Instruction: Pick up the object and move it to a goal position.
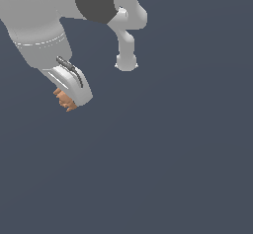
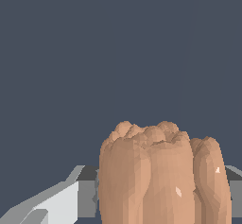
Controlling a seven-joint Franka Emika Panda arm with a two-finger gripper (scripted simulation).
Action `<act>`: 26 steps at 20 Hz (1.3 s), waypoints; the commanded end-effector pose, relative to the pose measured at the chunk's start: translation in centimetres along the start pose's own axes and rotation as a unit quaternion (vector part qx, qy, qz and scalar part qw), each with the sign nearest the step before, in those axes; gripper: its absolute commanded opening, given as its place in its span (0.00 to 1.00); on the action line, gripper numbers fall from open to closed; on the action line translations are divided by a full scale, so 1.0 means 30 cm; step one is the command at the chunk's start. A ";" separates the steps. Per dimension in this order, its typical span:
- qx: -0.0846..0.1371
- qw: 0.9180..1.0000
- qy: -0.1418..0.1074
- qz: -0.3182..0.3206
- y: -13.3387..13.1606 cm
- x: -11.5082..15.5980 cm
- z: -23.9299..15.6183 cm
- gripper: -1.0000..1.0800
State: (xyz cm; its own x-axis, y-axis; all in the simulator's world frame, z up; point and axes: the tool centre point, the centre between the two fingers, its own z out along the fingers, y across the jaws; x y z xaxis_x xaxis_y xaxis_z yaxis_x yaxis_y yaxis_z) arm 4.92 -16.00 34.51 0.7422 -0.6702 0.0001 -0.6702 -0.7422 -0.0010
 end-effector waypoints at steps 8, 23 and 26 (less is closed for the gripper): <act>-0.001 1.000 0.000 -0.001 0.103 0.061 -0.271 0.00; -0.001 1.000 0.000 -0.001 0.176 0.115 -0.470 0.00; -0.001 1.000 0.000 -0.001 0.180 0.119 -0.483 0.00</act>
State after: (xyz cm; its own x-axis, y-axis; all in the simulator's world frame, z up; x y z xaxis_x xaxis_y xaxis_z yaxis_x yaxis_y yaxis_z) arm 3.94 -22.33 48.78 0.7435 -0.6688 0.0002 -0.6688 -0.7435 0.0004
